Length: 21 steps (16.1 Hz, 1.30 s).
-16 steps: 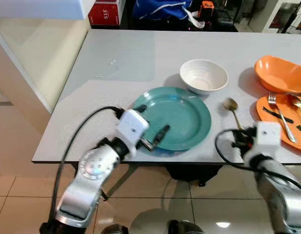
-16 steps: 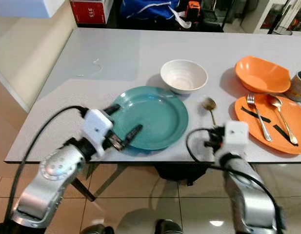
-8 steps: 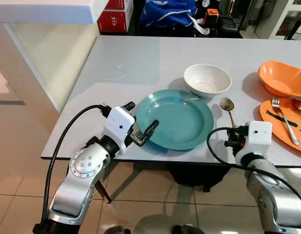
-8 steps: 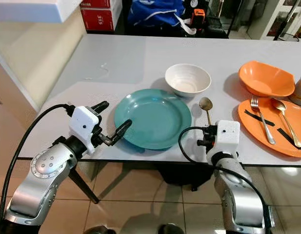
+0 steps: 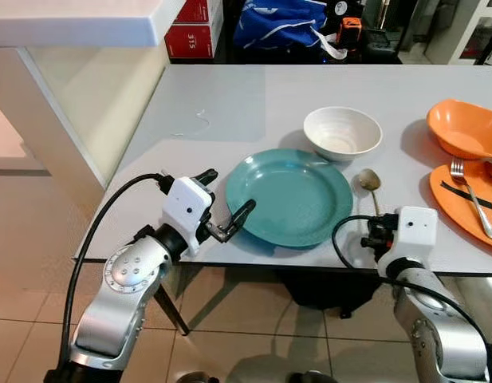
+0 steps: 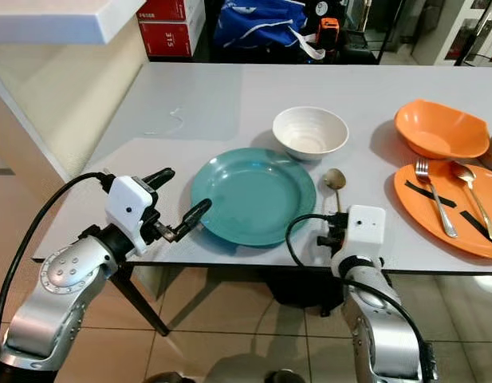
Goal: Setting the table
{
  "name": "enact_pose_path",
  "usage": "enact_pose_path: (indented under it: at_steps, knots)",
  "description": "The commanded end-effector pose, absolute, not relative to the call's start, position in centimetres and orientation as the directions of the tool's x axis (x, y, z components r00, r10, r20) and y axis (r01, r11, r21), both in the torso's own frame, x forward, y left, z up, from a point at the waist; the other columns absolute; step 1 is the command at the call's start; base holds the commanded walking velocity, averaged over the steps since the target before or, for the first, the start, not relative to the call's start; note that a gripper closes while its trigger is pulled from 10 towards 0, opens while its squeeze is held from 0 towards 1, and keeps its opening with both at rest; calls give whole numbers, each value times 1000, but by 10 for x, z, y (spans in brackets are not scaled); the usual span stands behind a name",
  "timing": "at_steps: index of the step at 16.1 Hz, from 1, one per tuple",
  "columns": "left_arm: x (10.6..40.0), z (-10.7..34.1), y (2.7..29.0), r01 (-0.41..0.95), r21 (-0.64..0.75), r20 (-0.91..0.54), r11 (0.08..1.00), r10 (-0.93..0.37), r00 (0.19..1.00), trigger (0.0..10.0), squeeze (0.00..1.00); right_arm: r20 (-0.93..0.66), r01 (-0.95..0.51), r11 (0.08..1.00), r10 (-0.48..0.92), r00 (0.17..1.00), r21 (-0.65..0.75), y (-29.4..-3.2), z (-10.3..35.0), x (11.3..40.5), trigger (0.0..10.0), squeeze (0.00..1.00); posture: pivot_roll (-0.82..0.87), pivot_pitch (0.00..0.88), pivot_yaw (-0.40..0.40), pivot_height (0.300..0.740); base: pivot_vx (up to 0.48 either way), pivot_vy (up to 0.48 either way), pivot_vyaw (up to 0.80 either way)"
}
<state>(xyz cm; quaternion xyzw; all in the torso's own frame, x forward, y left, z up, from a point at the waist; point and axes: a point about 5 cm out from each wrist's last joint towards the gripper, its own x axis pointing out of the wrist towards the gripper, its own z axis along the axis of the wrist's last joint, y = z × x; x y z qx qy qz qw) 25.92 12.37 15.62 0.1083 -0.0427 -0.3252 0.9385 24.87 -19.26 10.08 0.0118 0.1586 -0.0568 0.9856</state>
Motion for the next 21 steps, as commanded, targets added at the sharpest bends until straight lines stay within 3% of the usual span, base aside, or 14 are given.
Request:
enact_pose_path:
  at_steps: [1, 10, 19, 20, 21]
  knots:
    - [254, 158, 122, 646, 227, 6, 728, -665, 747, 10000, 0, -291, 84, 996, -76, 954, 16, -188, 105, 254, 10000, 0, 47, 48, 65, 740, 0, 0, 0]
    - [223, 145, 112, 827, 136, -123, 545, -819, 560, 10000, 0, -292, 88, 994, -102, 951, -62, -200, 100, 263, 10000, 0, 81, 54, 60, 740, 0, 0, 0]
    - [224, 145, 117, 823, 160, -157, 544, -810, 566, 10000, 0, -336, 84, 996, -85, 938, -16, -215, 91, 273, 10000, 0, 95, 44, 56, 740, 0, 0, 0]
    - [224, 145, 117, 823, 162, -158, 545, -809, 567, 10000, 0, -338, 77, 997, -74, 938, -4, -216, 89, 276, 10000, 220, 102, 41, 57, 740, 0, 0, 0]
    - [225, 146, 117, 822, 165, -159, 545, -808, 568, 10000, 0, -343, 74, 997, -70, 937, -1, -217, 87, 279, 10000, 1000, 105, 41, 58, 740, 0, 0, 0]
